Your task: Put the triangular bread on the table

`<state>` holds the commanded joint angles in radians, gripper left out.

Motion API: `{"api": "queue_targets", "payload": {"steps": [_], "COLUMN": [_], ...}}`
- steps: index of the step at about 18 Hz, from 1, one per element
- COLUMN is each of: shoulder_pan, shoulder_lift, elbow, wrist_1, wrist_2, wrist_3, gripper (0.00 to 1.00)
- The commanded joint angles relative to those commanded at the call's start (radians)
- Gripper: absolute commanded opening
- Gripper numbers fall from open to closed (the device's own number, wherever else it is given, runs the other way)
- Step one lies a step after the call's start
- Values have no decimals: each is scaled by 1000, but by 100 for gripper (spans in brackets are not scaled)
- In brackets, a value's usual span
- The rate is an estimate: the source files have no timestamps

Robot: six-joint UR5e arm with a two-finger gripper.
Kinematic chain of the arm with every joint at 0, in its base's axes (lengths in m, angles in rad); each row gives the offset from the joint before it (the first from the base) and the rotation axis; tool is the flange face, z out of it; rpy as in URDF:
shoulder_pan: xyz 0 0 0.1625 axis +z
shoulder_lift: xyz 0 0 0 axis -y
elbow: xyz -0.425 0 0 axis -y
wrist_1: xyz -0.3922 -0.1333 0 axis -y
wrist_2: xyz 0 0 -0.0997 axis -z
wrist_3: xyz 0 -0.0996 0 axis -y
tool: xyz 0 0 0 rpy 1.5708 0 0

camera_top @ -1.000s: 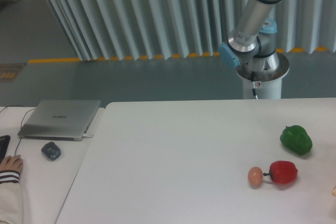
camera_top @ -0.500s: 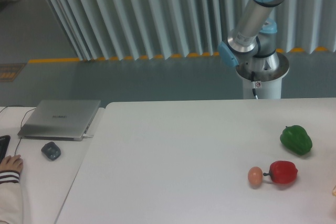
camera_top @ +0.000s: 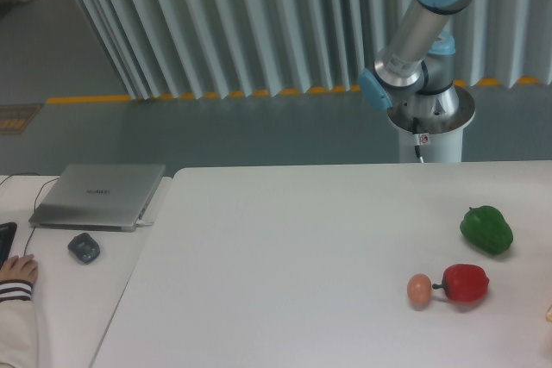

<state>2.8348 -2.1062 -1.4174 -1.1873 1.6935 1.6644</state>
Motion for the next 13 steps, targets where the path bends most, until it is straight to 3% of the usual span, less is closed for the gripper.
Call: {"api": "queue_targets", "payload": {"steps": [3,4,5,9,13], "shoulder_pan": [0,2,2,3,18], "shoulder_lift": [2,3,6,21,75], "elbow": [3,6,9,15,26], "wrist_1": [2,2,0,-2,-34], "wrist_2": [-2,0,0,-17,-161], "wrist_3": [-11,-9,-11,-11,-35], "gripper": [33,10,0,0,0]}}
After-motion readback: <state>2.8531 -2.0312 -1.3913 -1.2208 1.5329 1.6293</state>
